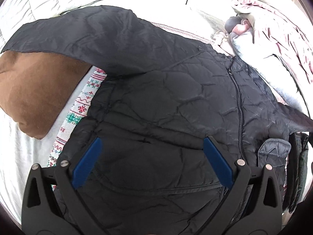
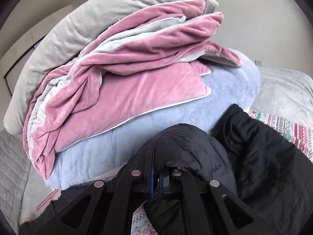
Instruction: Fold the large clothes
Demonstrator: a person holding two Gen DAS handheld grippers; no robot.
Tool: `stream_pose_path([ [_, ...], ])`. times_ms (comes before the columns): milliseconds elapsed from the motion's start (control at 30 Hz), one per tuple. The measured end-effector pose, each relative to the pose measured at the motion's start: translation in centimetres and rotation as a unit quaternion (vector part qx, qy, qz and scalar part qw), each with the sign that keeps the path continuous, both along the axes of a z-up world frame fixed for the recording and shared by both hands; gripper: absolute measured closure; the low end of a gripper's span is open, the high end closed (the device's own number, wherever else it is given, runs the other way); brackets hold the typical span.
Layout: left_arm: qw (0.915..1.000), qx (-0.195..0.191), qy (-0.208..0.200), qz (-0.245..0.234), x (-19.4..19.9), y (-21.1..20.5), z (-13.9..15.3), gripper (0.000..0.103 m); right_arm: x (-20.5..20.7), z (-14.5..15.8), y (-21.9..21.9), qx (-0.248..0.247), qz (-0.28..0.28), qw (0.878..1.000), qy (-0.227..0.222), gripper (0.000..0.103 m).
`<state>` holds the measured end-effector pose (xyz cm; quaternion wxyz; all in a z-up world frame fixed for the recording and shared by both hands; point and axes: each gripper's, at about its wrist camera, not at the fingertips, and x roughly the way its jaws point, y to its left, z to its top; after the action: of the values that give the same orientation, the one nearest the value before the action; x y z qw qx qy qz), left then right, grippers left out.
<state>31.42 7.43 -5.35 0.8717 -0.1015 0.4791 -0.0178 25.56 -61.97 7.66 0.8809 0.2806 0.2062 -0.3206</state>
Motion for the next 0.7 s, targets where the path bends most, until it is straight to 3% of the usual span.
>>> stream_pose_path([
  [100, 1.0000, -0.002, -0.002, 0.001, -0.1, 0.4, 0.2, 0.000, 1.1, -2.6, -0.4, 0.011, 0.003, 0.999, 0.050, 0.100],
  [200, 1.0000, -0.006, -0.001, 0.002, -0.2, 0.8, 0.3, 0.000, 1.0, -3.7, 0.2, 0.034, 0.017, 0.998, 0.041, 0.100],
  [267, 0.9999, -0.011, -0.002, 0.004, -0.2, 1.1, 0.4, 0.000, 1.1, -2.2, 1.7, 0.022, 0.035, 0.999, 0.013, 0.100],
  [400, 0.9997, -0.020, -0.007, 0.010, -0.1, 1.7, 1.0, 0.000, 2.2, 3.3, 7.0, -0.052, 0.085, 0.994, -0.035, 0.100],
  [533, 0.9994, -0.027, -0.008, 0.021, 0.0, 2.5, 1.2, 0.000, 4.7, 7.6, 15.4, -0.104, 0.175, 0.976, -0.080, 0.100],
  [600, 0.9990, -0.033, -0.007, 0.028, 0.1, 3.0, 1.2, 0.000, 6.5, 7.9, 19.9, -0.121, 0.220, 0.965, -0.081, 0.100],
  [700, 0.9987, -0.038, -0.005, 0.034, 0.1, 3.4, 1.2, 0.000, 10.0, 6.4, 28.7, -0.151, 0.306, 0.939, -0.050, 0.100],
])
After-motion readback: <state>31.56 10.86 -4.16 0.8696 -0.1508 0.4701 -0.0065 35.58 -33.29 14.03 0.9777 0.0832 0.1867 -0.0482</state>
